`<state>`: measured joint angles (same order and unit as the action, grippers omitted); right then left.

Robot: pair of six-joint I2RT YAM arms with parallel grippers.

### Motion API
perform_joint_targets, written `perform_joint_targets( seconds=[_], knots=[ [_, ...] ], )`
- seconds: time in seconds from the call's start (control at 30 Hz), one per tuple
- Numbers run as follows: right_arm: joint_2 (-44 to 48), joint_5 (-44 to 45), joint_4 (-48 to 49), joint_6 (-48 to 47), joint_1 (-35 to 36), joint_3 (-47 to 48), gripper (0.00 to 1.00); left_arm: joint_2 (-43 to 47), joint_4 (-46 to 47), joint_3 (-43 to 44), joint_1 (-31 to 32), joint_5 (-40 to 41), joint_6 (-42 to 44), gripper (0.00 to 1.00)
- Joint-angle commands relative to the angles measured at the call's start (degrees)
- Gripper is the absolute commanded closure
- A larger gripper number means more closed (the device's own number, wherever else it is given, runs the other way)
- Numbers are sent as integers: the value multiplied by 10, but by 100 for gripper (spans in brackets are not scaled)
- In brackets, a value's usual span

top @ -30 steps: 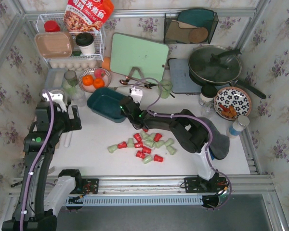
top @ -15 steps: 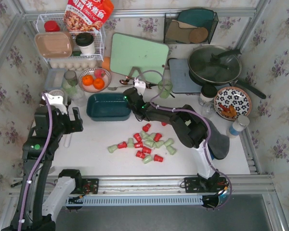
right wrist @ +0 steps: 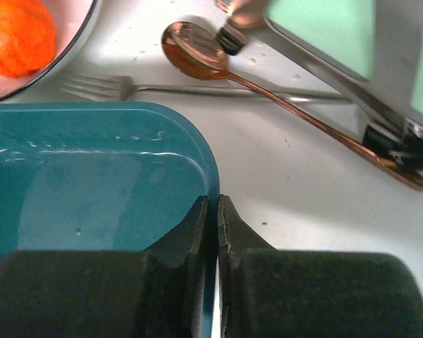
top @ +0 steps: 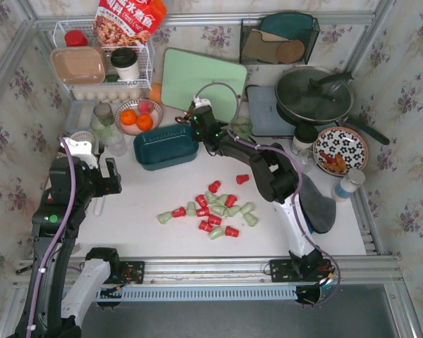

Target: Mix the coffee capsules in the storage basket

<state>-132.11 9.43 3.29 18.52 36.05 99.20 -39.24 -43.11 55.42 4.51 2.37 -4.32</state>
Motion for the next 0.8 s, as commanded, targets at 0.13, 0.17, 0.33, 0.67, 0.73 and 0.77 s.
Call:
perform_joint_targets(
  seconds=[0.13,0.17,0.33,0.67,0.73,0.77],
  knots=[
    [-43,-54,-64,-197,1,73,79,-4,15,0,1,-3,-2,0],
    [-47,-62,-68,-213,1,79,75,-4,16,0,1,-3,-2,0],
    [-54,-76,-80,-268,1,101,47,-6,16,0,1,-5,-3,0],
    [62,-84,-29,-221,2,45,23,-7,15,0,1,-3,-4,0],
    [102,-80,-15,-212,1,15,22,-7,15,-1,2,-4,-6,0],
    [124,-75,-7,-208,1,-5,21,-8,15,-1,1,-5,-8,0]
  ],
)
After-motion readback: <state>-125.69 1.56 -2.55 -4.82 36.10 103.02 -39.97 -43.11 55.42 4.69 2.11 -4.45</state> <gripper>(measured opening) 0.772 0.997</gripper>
